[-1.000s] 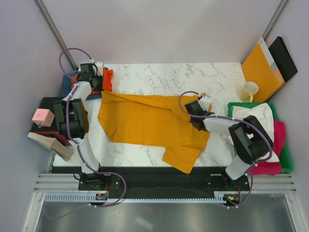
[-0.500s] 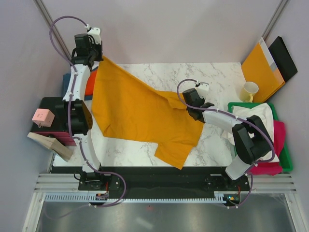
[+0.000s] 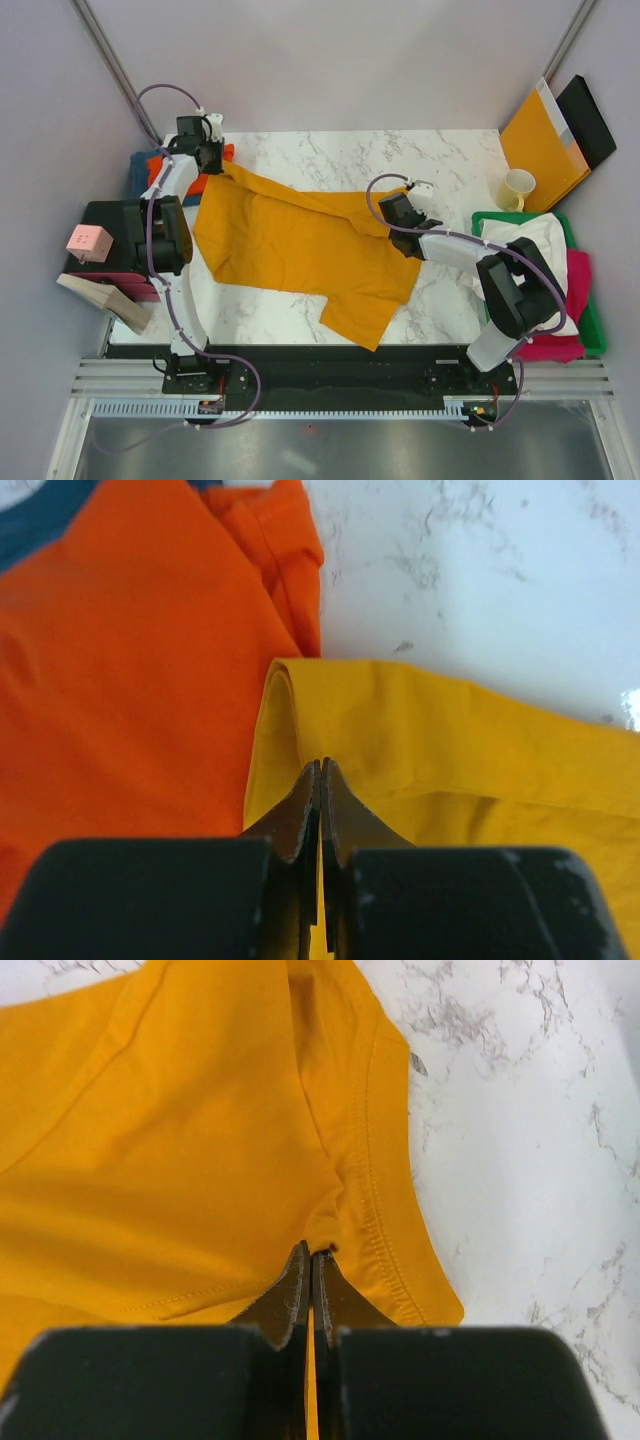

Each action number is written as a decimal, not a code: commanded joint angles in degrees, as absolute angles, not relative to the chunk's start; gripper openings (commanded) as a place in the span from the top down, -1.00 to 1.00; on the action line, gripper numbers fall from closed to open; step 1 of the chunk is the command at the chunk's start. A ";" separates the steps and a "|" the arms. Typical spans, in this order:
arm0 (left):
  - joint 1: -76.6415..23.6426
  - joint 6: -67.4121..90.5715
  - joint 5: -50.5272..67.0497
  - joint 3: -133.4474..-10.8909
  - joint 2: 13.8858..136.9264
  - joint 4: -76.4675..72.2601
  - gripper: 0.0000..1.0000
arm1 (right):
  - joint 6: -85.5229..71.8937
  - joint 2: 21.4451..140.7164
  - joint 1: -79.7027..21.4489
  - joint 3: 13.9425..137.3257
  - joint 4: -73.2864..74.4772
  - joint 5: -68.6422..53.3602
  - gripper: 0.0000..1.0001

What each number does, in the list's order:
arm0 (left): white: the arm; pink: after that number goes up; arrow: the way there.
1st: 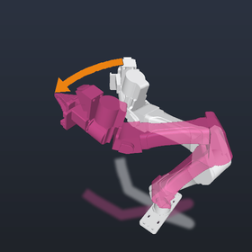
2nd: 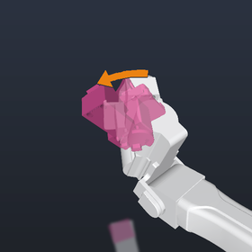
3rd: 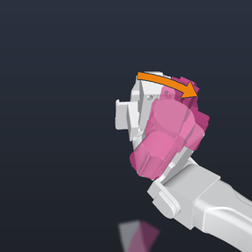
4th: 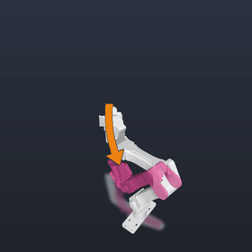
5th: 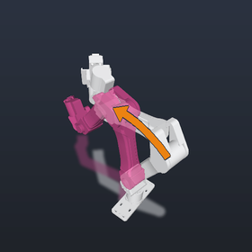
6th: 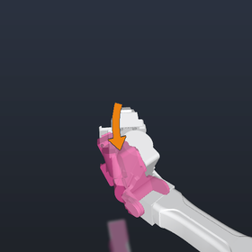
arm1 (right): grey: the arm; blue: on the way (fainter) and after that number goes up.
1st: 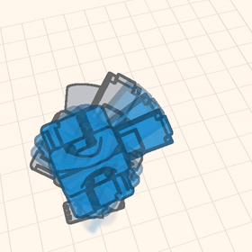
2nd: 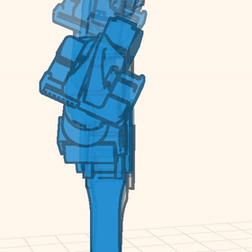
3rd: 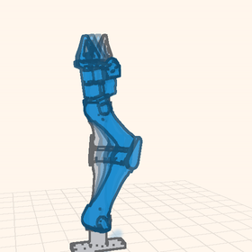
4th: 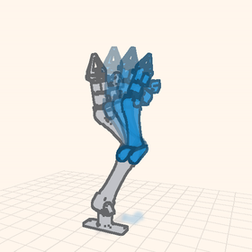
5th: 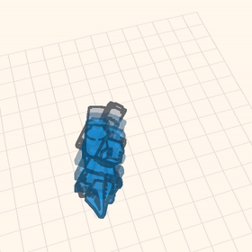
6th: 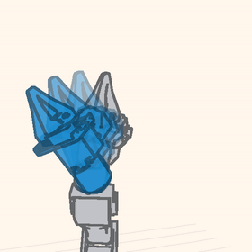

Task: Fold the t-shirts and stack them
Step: Fold the flattened tshirt in 1/3 of the way

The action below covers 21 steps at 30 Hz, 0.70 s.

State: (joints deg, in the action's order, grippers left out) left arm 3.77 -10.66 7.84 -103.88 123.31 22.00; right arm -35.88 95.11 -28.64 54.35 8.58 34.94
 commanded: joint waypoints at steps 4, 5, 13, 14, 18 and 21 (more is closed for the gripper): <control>6.50 -10.55 9.04 -96.26 114.26 17.49 0.97 | -37.97 94.39 -28.48 50.19 8.09 35.51 1.00; 6.59 -10.72 8.97 -94.94 113.56 17.06 0.96 | -37.88 94.39 -28.48 49.84 8.26 35.33 1.00; 6.59 -12.48 7.91 -89.65 113.64 15.21 0.96 | -38.58 96.15 -28.48 47.55 7.21 34.54 1.00; 6.59 -12.31 7.82 -89.74 114.25 15.21 0.96 | -38.76 96.41 -28.48 47.46 7.29 34.37 1.00; 6.59 -12.13 7.56 -89.48 115.22 15.21 0.96 | -38.67 97.21 -28.48 46.94 6.94 34.36 1.00; 6.68 -11.95 7.12 -88.60 115.14 15.29 0.97 | -38.50 96.95 -28.48 46.41 6.94 34.37 1.00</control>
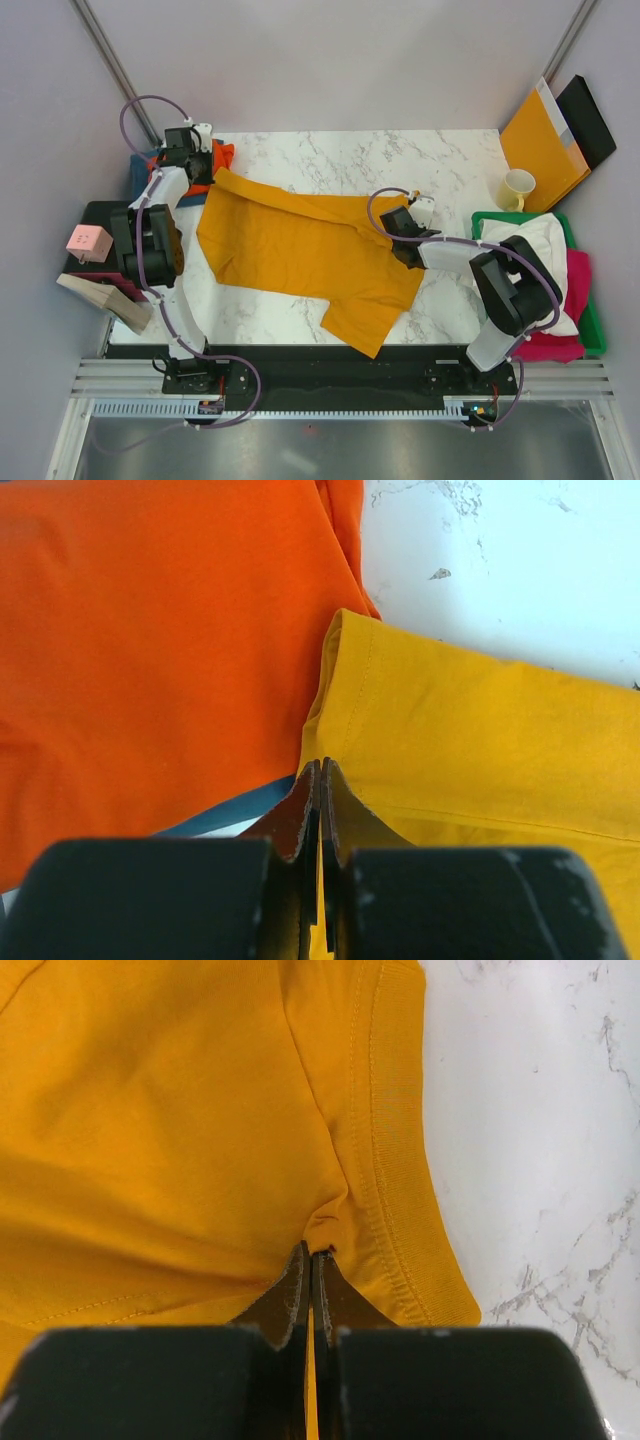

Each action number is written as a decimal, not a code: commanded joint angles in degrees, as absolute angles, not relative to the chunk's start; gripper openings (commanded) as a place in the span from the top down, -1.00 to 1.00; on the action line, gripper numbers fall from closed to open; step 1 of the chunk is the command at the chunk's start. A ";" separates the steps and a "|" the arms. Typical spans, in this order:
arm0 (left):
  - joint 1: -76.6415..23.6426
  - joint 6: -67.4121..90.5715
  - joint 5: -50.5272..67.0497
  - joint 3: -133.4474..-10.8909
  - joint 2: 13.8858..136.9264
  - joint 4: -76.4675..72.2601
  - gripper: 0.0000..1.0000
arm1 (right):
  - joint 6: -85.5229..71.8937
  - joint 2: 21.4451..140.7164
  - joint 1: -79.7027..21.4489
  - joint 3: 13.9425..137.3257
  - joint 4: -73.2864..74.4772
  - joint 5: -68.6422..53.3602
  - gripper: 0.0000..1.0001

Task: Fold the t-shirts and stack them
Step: Fold the flattened tshirt in 1/3 of the way

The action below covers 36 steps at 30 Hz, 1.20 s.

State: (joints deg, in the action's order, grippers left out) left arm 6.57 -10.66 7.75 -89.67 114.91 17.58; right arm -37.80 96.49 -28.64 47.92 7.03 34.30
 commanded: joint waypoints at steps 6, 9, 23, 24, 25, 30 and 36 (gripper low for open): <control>6.68 -12.57 7.03 -85.61 115.31 15.21 0.96 | -38.58 98.00 -28.48 45.62 6.51 34.19 1.00; 6.59 -12.92 7.12 -83.94 115.75 15.12 0.96 | -38.93 98.79 -28.39 45.53 6.42 34.10 1.00; 6.59 -13.62 6.68 -83.32 114.53 16.35 0.18 | -39.20 98.80 -28.48 47.63 7.29 33.49 0.39; 6.59 -13.54 7.38 -83.23 113.91 16.35 -0.35 | -39.03 98.27 -28.48 47.98 7.47 33.75 0.10; 6.59 -13.01 7.56 -83.23 113.12 16.43 -0.53 | -38.41 97.74 -28.48 48.77 7.56 34.27 -0.03; 6.59 -11.17 10.27 -85.68 108.38 16.44 -0.99 | -34.55 94.57 -28.30 55.09 9.66 35.86 -0.77; 6.50 -7.21 14.14 -87.19 105.74 17.31 -0.99 | -30.50 100.80 -26.28 66.87 11.34 33.76 -0.80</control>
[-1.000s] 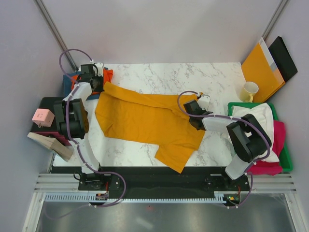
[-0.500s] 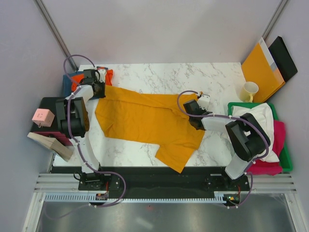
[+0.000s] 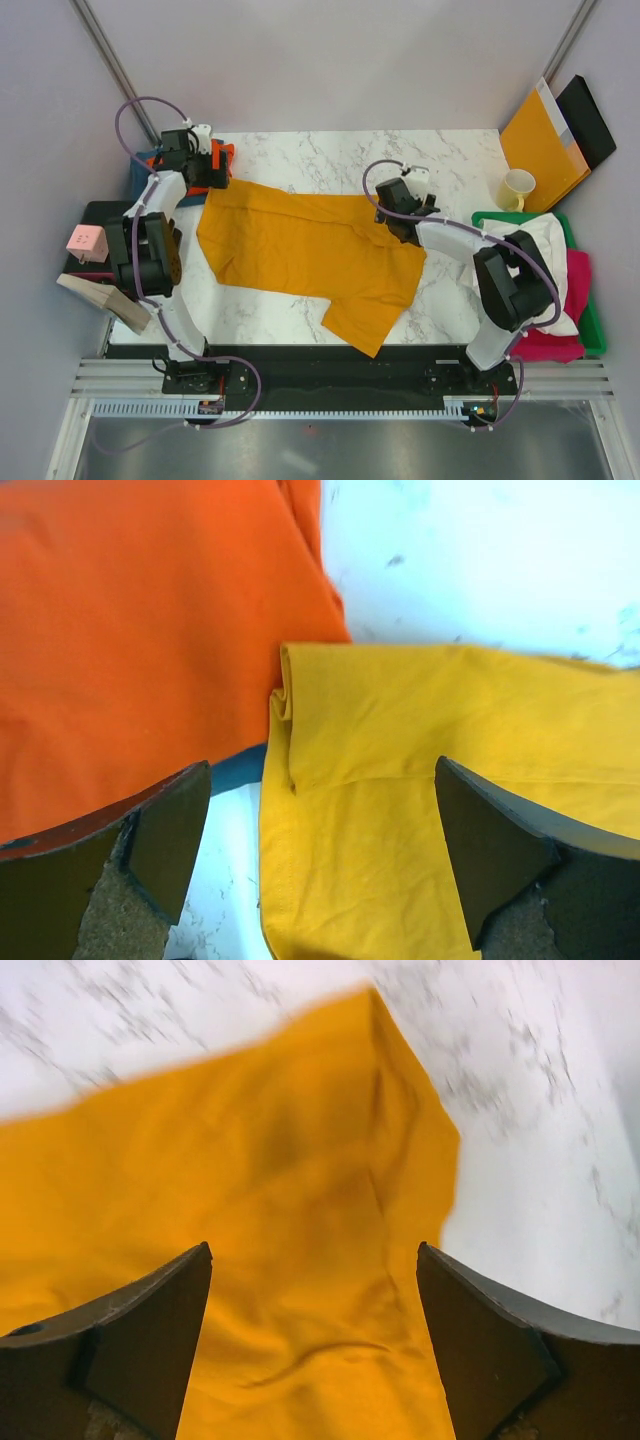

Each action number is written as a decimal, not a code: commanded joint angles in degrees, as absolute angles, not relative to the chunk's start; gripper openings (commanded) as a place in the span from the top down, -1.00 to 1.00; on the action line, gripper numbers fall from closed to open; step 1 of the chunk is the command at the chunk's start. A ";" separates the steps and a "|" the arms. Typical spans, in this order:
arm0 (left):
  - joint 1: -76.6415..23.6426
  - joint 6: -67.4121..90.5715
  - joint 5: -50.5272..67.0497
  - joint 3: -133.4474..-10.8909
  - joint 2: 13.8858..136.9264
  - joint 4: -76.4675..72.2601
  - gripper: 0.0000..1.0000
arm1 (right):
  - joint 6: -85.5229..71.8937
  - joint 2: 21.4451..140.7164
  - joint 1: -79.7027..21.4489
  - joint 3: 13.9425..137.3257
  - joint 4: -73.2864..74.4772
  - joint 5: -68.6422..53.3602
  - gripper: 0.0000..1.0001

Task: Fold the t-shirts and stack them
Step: Fold the flattened tshirt in 1/3 of the way

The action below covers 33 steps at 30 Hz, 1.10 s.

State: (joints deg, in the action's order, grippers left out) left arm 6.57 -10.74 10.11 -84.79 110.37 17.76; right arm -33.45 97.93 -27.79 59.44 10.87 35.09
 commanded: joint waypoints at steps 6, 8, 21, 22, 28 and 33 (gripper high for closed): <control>6.42 -7.29 15.56 -83.76 104.59 17.93 -0.79 | -28.39 111.69 -22.59 78.30 11.07 30.33 -0.07; 6.42 -7.21 15.21 -82.36 103.71 18.19 -0.56 | -28.30 116.09 -21.54 82.78 11.34 29.71 0.87; 6.50 -7.91 15.65 -74.53 95.89 18.72 -0.06 | -30.94 121.21 -19.78 85.97 14.42 29.09 1.00; 6.50 -7.65 15.73 -74.10 95.80 18.81 -0.06 | -30.33 120.51 -19.78 85.17 12.41 29.18 0.90; 6.42 -4.84 16.61 -71.46 93.53 19.42 -0.25 | -26.72 118.56 -19.08 86.30 11.41 27.95 0.07; 6.42 -4.92 18.46 -68.21 89.39 20.30 -0.35 | -26.46 114.98 -18.98 86.14 12.65 28.30 -0.19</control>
State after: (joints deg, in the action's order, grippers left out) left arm 6.57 -6.61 15.68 -69.91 95.02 20.03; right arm -27.22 121.01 -19.29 84.55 12.62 28.12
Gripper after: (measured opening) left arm 0.669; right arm 0.574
